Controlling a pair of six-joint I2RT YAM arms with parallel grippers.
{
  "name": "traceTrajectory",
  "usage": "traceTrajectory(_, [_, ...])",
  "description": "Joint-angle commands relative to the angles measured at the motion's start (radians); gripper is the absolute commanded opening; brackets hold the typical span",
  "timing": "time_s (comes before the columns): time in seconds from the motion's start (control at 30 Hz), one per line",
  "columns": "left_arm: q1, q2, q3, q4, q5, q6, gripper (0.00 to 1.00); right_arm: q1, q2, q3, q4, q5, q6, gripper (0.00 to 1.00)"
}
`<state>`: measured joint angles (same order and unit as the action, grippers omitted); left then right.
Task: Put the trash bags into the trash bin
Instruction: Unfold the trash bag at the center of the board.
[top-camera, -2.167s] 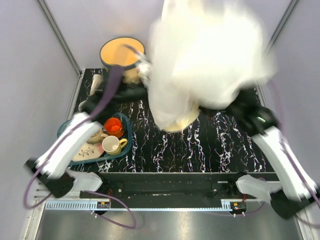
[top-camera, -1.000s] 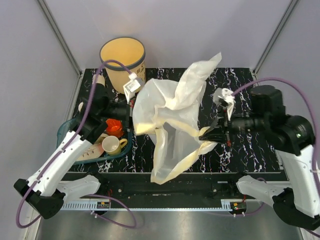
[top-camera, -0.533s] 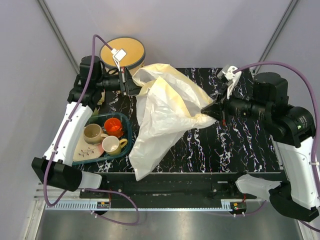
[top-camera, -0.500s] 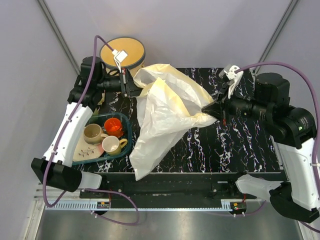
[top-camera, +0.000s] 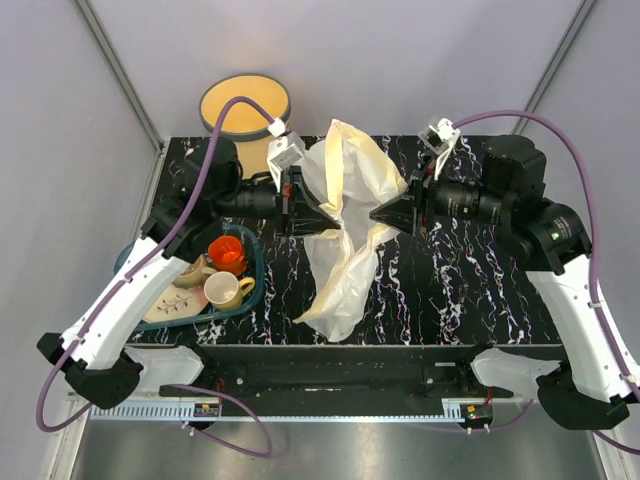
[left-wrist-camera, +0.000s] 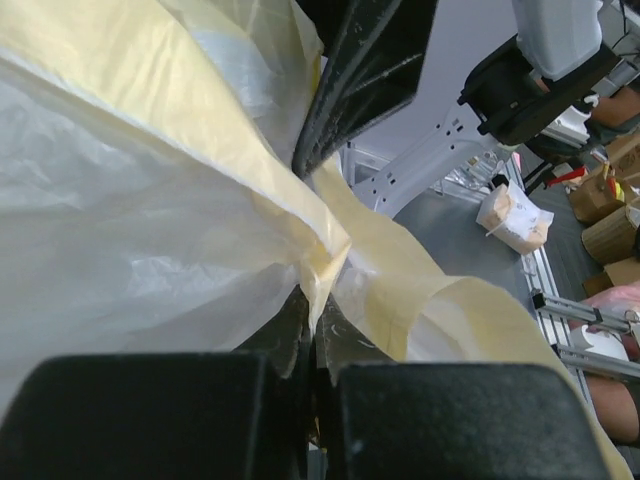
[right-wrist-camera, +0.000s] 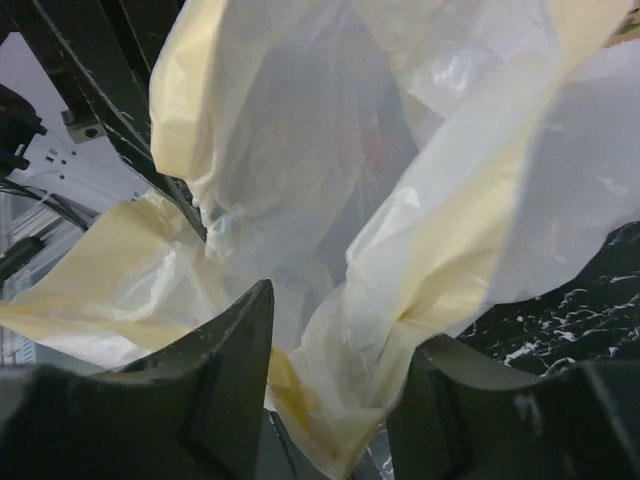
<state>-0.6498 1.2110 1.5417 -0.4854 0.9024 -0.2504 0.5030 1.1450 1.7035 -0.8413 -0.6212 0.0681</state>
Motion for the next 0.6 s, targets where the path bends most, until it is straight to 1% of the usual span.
traceTrajectory(0.0, [-0.03,0.033,-0.008,0.151,-0.045,-0.041,0.0,-0.001,-0.044,-0.071,0.195,-0.144,0.11,0.59])
traceTrajectory(0.03, [-0.033,0.035,-0.012,0.168,-0.048,-0.056,0.0,0.0,-0.047,-0.093,0.217,-0.173,0.125,0.66])
traceTrajectory(0.07, [-0.033,0.044,-0.014,0.186,-0.051,-0.073,0.0,0.0,-0.048,-0.102,0.226,-0.19,0.136,0.7])
traceTrajectory(0.13, [-0.036,0.056,-0.002,0.199,-0.08,-0.092,0.0,0.0,-0.047,-0.119,0.258,-0.257,0.168,0.74])
traceTrajectory(0.23, [-0.045,0.085,0.014,0.202,-0.117,-0.104,0.0,0.002,-0.056,-0.157,0.289,-0.265,0.203,0.82])
traceTrajectory(0.4, [-0.091,0.137,0.031,0.205,-0.169,-0.147,0.0,0.008,-0.031,-0.165,0.288,-0.245,0.231,0.85])
traceTrajectory(0.5, [-0.111,0.153,0.034,0.199,-0.186,-0.142,0.0,0.014,-0.025,-0.166,0.286,-0.242,0.226,0.89])
traceTrajectory(0.57, [-0.12,0.156,0.038,0.209,-0.188,-0.142,0.0,0.019,-0.022,-0.168,0.259,-0.218,0.204,0.88])
